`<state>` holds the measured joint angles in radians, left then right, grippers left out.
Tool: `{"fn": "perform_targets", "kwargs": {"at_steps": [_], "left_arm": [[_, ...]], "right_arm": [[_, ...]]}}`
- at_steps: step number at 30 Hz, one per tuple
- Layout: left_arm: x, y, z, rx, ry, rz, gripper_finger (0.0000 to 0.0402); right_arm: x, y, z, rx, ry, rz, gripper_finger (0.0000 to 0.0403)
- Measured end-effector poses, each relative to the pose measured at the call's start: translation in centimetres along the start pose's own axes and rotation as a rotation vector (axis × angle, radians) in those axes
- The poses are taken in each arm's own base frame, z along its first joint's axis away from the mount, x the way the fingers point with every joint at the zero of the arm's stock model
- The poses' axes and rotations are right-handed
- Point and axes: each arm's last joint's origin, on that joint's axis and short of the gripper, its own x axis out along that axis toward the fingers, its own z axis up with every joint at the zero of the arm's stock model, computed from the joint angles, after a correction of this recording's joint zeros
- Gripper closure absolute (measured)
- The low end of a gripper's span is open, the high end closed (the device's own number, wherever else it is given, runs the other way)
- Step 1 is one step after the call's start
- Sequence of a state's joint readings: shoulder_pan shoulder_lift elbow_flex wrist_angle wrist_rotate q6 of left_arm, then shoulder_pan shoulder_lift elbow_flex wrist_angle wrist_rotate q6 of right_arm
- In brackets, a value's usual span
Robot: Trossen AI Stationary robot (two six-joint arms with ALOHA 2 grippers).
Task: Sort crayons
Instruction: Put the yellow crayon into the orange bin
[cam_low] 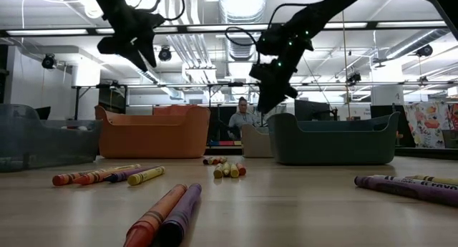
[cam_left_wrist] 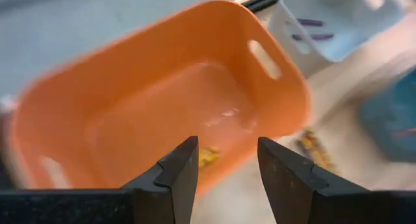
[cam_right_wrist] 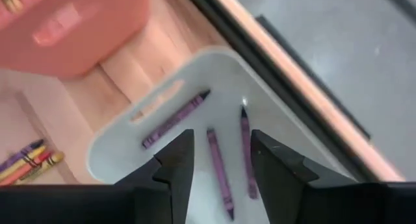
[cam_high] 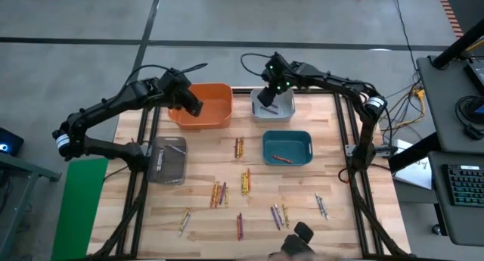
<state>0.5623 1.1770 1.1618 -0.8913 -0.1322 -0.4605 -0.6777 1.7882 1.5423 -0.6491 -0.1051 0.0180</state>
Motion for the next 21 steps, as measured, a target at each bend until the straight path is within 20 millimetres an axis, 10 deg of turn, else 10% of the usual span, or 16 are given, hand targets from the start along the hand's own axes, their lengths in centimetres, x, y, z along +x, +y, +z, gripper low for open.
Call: {"fn": "perform_targets", "kwargs": {"at_steps": [21], "left_arm": [[-2.8, -7.4, -7.6, -0.293, 0.395, -0.185, 0.0260]], "right_arm": [[-6.4, -10.3, 4.3, -0.004, -0.270, -0.188, 0.0285]]}}
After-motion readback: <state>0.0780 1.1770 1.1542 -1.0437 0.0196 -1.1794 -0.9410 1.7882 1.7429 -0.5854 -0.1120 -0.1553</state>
